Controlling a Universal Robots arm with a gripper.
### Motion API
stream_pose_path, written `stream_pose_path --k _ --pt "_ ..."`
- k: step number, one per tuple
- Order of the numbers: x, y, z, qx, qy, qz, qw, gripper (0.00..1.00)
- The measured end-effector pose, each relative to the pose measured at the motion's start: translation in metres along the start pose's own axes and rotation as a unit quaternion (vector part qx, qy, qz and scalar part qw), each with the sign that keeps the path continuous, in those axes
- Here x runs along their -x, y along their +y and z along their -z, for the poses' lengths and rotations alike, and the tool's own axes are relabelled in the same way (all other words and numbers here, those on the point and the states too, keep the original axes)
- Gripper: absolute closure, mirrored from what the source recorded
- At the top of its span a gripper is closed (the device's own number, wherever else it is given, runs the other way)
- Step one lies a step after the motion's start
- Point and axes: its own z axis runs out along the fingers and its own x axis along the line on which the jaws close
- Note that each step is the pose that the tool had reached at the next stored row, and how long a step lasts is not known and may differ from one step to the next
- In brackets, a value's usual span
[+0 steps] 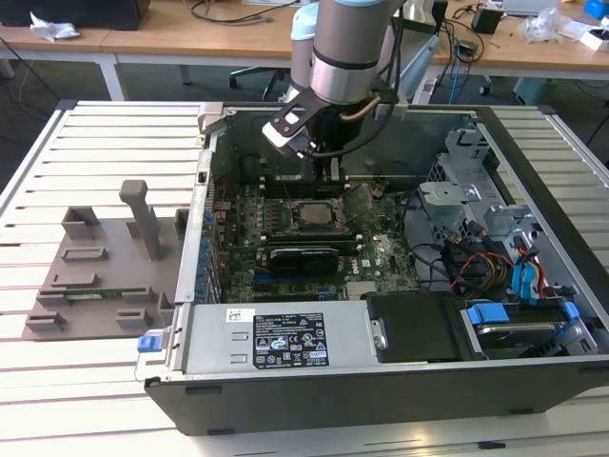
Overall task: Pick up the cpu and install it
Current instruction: 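Place the cpu into insertion slot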
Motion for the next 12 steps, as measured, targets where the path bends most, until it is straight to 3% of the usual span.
stream_pose_path --k 6,9,12 --pt "0.0001 -0.0012 0.0245 0.0000 -0.0005 0.000 1.0000 0.89" --pt "0.0001 -0.0015 0.0303 0.0000 -0.0006 0.000 1.0000 0.89" --pt "0.0001 -0.0015 0.0307 0.0001 -0.0004 0.000 1.0000 0.89"
